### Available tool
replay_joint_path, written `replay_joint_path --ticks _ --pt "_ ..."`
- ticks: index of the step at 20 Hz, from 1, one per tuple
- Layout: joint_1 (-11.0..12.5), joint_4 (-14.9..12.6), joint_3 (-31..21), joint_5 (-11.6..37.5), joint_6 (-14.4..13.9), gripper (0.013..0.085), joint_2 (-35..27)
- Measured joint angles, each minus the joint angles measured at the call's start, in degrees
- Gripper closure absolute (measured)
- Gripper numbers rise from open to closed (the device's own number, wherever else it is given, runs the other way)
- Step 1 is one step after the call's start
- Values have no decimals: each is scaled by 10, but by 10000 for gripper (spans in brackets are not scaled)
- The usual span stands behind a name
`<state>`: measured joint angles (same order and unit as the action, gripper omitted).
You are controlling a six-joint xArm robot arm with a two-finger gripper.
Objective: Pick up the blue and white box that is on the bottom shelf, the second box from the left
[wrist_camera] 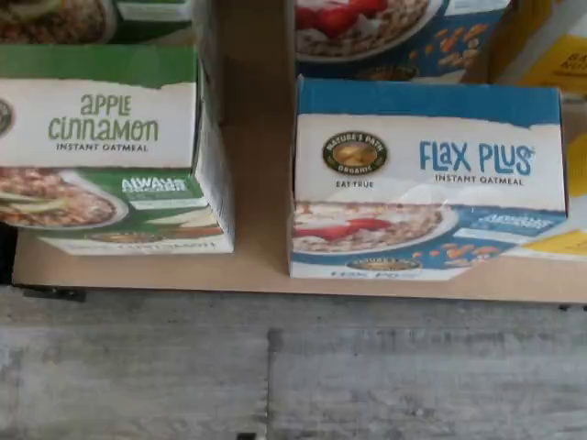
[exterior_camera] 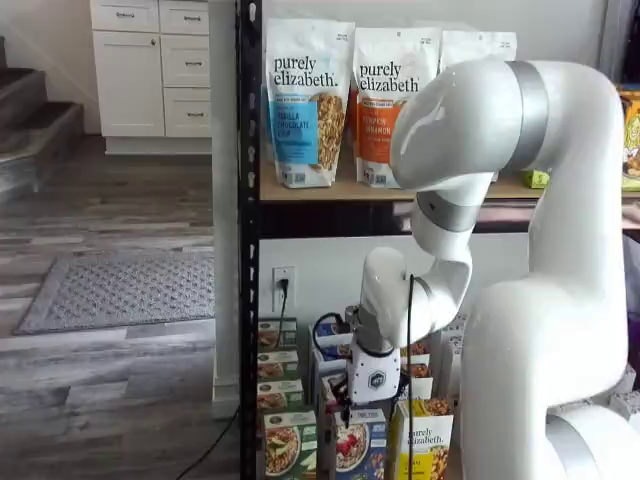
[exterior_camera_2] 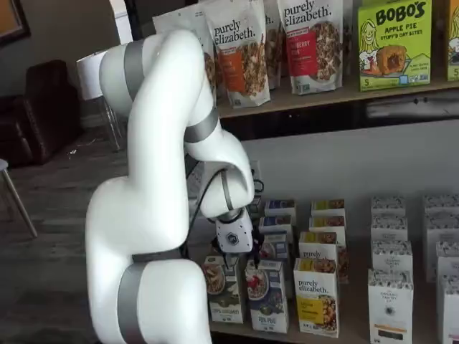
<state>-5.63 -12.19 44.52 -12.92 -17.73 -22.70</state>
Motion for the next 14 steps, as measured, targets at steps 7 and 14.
replay_joint_path --ticks 7,14 --pt "16 9 34 24 25 130 -48" --pt "23 34 68 36 55 130 -88"
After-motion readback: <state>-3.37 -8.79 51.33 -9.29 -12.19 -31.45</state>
